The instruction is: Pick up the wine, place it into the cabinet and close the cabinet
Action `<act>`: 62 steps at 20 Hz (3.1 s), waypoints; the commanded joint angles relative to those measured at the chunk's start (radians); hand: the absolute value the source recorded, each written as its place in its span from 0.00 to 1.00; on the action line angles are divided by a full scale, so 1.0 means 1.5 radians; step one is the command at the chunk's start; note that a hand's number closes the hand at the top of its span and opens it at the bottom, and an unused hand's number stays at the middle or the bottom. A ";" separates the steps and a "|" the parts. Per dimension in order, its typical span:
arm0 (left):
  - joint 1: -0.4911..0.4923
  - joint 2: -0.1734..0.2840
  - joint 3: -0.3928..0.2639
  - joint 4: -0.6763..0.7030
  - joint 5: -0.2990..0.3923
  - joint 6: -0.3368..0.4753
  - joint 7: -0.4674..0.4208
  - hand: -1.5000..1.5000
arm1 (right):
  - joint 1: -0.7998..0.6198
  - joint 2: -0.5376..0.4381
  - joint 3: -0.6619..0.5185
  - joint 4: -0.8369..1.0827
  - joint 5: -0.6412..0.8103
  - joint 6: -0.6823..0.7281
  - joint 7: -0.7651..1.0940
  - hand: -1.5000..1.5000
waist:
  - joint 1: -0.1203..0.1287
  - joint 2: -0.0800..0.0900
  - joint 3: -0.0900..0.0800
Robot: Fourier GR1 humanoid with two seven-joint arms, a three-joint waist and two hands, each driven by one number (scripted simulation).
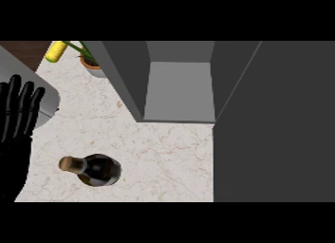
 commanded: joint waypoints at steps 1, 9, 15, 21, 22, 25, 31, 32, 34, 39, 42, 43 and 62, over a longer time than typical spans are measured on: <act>0.057 -0.013 -0.030 -0.036 -0.028 -0.001 -0.008 0.00 | 0.025 0.016 0.024 0.011 0.001 0.017 -0.036 0.00 | -0.018 -0.012 -0.016; 0.199 -0.085 -0.293 -0.059 -0.016 0.099 -0.004 0.00 | 0.101 -0.021 0.093 -0.101 -0.073 0.099 0.092 0.00 | -0.023 -0.015 -0.017; 0.256 -0.086 -0.459 -0.150 -0.111 0.190 0.042 0.00 | 0.136 -0.030 0.088 -0.210 -0.102 0.089 0.177 0.00 | -0.021 -0.014 -0.016; 0.205 -0.085 -0.568 -0.143 -0.206 0.302 0.090 0.00 | 0.072 0.005 0.170 -0.258 -0.019 0.030 0.274 0.00 | -0.021 -0.012 -0.016; 0.267 -0.072 -0.600 -0.170 -0.226 0.284 0.059 0.00 | 0.101 -0.006 0.128 -0.231 -0.054 0.062 0.231 0.00 | -0.019 -0.013 -0.016; 0.226 -0.086 -0.616 -0.207 -0.273 0.313 0.150 0.00 | 0.083 -0.016 0.090 -0.253 -0.084 0.059 0.266 0.00 | -0.020 -0.013 -0.016; 0.183 -0.083 -0.603 -0.244 -0.284 0.349 0.209 0.00 | 0.016 -0.035 0.050 -0.276 -0.129 0.050 0.352 0.00 | -0.020 -0.012 -0.016; 0.216 -0.085 -0.676 -0.218 -0.334 0.390 0.190 0.00 | 0.057 -0.007 0.088 -0.254 -0.073 0.051 0.289 0.00 | -0.019 -0.014 -0.015; 0.188 -0.062 -0.587 -0.245 -0.271 0.362 0.202 0.00 | 0.079 -0.029 0.065 -0.309 -0.116 0.068 0.326 0.00 | -0.023 -0.013 -0.016; 0.215 -0.017 -0.571 -0.299 -0.267 0.374 0.223 0.00 | 0.009 -0.009 0.076 -0.280 -0.082 0.032 0.348 0.00 | -0.018 -0.013 -0.016; 0.235 0.018 -0.574 -0.329 -0.297 0.377 0.231 0.00 | 0.012 -0.014 0.084 -0.317 -0.072 0.018 0.397 0.00 | -0.016 -0.015 -0.016; 0.200 -0.007 -0.533 -0.323 -0.273 0.374 0.252 0.00 | 0.031 -0.015 0.108 -0.330 -0.061 0.031 0.384 0.00 | -0.022 -0.014 -0.016; 0.265 0.079 -0.292 -0.273 0.012 0.336 0.148 0.00 | 0.017 -0.020 0.058 -0.333 -0.098 0.034 0.396 0.00 | -0.022 -0.013 -0.017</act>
